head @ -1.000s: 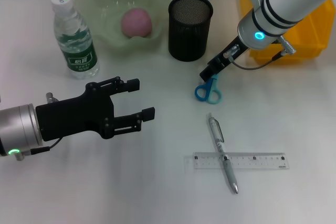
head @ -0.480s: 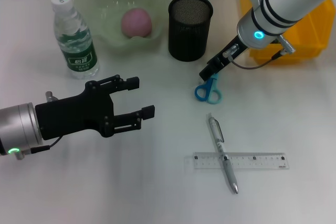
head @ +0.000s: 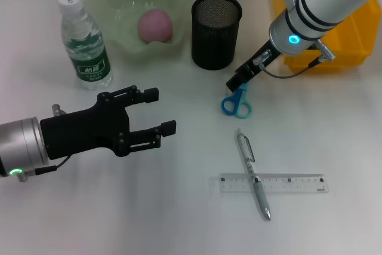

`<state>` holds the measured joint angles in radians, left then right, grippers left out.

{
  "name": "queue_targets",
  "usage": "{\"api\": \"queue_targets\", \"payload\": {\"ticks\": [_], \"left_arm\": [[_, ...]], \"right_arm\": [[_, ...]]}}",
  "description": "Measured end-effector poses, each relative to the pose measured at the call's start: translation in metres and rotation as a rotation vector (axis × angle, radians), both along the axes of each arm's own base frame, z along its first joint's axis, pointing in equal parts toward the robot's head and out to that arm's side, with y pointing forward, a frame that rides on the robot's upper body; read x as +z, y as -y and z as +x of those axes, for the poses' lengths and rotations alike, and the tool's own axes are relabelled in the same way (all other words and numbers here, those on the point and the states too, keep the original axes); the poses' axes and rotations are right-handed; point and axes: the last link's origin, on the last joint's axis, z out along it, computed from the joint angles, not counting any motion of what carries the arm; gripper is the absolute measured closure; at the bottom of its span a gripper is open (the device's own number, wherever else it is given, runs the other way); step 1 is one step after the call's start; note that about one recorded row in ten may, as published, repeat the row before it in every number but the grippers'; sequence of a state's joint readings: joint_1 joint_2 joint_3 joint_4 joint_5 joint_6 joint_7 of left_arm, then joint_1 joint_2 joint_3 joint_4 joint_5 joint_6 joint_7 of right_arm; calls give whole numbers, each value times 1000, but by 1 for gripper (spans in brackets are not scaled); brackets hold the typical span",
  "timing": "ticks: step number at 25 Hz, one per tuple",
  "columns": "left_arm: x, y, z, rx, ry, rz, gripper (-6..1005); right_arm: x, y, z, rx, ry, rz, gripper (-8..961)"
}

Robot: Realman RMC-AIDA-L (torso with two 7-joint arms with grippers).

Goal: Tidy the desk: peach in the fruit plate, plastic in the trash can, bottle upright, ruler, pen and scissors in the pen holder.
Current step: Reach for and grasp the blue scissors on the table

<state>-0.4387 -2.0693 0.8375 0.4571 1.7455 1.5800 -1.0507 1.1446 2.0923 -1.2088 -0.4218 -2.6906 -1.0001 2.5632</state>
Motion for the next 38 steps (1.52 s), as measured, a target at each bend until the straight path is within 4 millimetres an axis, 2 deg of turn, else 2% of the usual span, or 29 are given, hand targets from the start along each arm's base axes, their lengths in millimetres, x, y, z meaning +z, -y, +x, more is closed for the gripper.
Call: {"api": "queue_targets", "payload": {"ticks": [38], "left_arm": [[0,0,1,-2,1,0,250]], "right_arm": [[0,0,2,11,4,0,237]]}}
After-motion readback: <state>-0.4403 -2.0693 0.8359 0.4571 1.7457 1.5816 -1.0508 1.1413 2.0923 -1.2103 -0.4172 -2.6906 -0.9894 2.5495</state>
